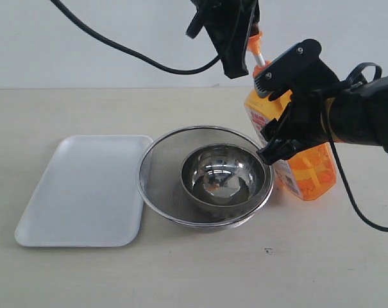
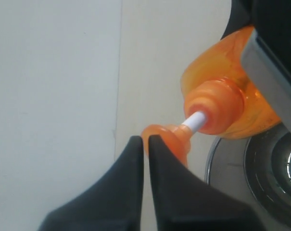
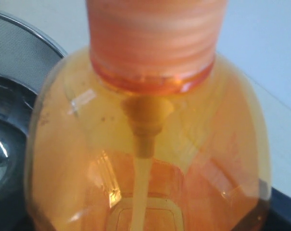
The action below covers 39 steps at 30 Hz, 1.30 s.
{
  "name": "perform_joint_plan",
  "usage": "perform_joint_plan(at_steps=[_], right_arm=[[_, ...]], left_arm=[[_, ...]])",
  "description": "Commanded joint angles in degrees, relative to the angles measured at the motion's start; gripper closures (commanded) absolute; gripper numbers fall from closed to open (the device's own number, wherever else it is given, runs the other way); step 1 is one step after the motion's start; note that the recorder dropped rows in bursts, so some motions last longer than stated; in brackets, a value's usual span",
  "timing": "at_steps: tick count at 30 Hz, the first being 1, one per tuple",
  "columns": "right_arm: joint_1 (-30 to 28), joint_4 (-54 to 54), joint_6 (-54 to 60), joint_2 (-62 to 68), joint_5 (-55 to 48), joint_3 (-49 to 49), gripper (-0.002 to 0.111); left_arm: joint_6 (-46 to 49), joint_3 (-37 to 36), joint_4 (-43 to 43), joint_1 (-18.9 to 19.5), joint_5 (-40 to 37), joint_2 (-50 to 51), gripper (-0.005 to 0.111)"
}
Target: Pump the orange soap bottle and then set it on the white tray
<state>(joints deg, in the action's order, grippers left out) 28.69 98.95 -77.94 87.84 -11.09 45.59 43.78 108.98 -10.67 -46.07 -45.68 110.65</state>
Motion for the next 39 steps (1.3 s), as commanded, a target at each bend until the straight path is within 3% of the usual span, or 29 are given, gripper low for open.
perform_joint_plan(at_steps=[1,39], right_arm=[[-0.17,1.00,0.43,-1.34,-0.98,0.22,0.108],[-0.17,1.00,0.43,-1.34,-0.77,0.22,0.108]], left_arm=[[0.20,-0.07,1.81,-0.21,-2.71,0.62,0.102],[3.14,-0.07,7.36,-0.41,-4.01,2.68,0.102]])
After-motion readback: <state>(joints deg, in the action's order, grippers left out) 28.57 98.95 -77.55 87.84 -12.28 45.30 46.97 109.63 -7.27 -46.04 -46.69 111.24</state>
